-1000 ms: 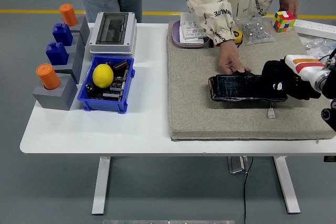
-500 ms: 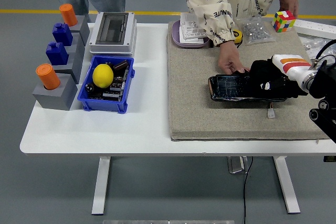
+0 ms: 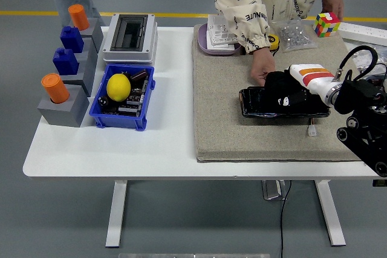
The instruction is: Pick the rag up,wipe the panel,place it on the desk
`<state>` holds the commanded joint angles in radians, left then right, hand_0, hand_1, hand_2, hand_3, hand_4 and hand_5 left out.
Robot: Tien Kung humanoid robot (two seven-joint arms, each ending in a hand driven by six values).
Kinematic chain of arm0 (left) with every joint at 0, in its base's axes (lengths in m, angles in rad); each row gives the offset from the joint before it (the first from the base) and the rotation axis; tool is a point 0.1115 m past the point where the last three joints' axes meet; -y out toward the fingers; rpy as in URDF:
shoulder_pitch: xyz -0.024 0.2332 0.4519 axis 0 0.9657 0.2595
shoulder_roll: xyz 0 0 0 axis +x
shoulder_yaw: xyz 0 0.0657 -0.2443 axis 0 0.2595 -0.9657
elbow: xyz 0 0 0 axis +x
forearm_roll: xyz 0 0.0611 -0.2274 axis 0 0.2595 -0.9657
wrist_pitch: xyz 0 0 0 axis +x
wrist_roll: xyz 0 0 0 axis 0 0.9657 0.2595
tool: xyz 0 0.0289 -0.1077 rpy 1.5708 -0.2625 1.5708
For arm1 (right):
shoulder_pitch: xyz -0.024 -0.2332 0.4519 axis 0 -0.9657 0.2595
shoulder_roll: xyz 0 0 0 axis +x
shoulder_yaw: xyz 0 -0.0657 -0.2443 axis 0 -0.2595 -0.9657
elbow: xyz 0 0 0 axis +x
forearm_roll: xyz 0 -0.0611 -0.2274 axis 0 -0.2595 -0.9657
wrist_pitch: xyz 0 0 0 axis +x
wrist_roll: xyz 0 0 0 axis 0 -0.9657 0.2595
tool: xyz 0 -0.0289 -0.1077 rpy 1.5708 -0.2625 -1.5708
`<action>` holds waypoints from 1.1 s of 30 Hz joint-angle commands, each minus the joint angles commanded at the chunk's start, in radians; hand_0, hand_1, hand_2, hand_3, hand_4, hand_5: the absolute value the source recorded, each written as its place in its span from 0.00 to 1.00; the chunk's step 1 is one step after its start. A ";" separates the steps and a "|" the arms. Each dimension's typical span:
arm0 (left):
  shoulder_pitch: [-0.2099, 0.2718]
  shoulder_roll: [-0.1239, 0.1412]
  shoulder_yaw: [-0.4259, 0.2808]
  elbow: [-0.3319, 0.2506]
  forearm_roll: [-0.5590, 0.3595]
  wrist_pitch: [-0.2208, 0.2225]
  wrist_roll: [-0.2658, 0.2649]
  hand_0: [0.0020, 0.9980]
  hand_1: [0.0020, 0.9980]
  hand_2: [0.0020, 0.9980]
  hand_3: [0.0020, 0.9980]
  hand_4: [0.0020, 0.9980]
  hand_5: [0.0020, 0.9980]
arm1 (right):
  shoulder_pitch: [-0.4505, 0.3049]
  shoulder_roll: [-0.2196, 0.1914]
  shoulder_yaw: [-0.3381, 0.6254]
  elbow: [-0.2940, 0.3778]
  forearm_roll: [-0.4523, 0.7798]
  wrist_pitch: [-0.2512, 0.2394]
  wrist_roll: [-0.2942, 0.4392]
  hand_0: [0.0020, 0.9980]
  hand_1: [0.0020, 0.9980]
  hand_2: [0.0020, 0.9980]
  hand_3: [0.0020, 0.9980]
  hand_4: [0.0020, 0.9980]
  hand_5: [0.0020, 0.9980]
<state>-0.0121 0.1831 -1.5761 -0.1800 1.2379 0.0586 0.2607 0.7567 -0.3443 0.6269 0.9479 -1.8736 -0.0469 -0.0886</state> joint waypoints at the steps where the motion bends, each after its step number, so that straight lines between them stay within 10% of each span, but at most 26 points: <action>1: 0.000 0.000 0.000 0.000 0.000 0.000 0.000 0.65 0.70 0.75 0.57 0.60 0.48 | 0.002 0.005 -0.003 0.000 0.001 0.000 0.000 0.30 0.45 0.50 0.50 0.79 0.23; 22: -0.005 0.005 0.005 0.000 0.004 -0.001 0.000 0.65 0.70 0.75 0.57 0.60 0.48 | 0.080 0.136 -0.145 0.019 0.017 0.001 -0.008 0.30 0.45 0.50 0.50 0.79 0.24; 33: -0.003 0.004 -0.002 0.000 0.006 -0.001 0.002 0.65 0.70 0.75 0.57 0.60 0.48 | 0.065 0.108 -0.134 0.010 0.020 0.001 -0.009 0.30 0.45 0.50 0.50 0.80 0.24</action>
<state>-0.0148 0.1870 -1.5785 -0.1800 1.2436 0.0575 0.2632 0.8221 -0.2359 0.4927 0.9579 -1.8537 -0.0460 -0.0972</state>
